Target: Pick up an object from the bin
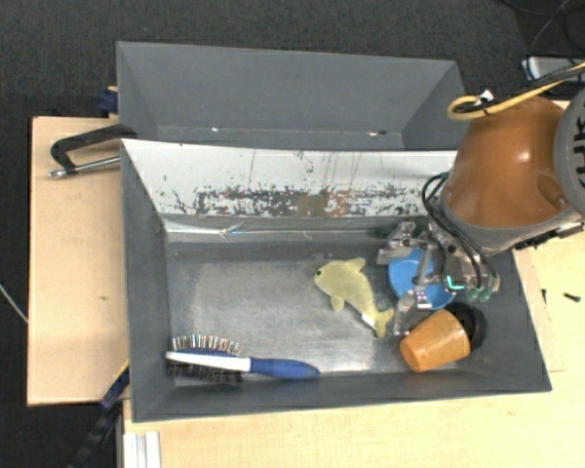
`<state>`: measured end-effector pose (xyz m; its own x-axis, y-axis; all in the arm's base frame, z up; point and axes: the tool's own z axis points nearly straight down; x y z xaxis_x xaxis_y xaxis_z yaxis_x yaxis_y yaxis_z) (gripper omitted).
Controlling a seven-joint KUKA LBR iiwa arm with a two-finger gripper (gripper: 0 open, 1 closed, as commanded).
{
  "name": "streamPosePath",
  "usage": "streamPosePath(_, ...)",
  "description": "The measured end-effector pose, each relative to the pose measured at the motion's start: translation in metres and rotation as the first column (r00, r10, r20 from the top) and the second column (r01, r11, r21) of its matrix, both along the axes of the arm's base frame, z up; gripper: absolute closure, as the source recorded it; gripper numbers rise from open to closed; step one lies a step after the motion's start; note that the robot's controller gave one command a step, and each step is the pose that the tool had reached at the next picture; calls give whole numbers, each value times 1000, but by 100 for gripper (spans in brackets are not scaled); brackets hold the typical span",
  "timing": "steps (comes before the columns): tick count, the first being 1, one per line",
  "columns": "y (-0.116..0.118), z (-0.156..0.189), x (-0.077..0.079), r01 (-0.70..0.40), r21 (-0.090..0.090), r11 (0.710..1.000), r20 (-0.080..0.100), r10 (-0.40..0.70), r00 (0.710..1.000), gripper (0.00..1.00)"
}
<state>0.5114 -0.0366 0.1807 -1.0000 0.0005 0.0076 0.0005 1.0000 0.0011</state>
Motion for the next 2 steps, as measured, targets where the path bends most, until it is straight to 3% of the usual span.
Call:
streamPosePath(1,37,-109,78,18,2,1000,19,-18,1000,0)
streamPosePath(2,36,-105,80,20,1,1000,31,-20,999,100)
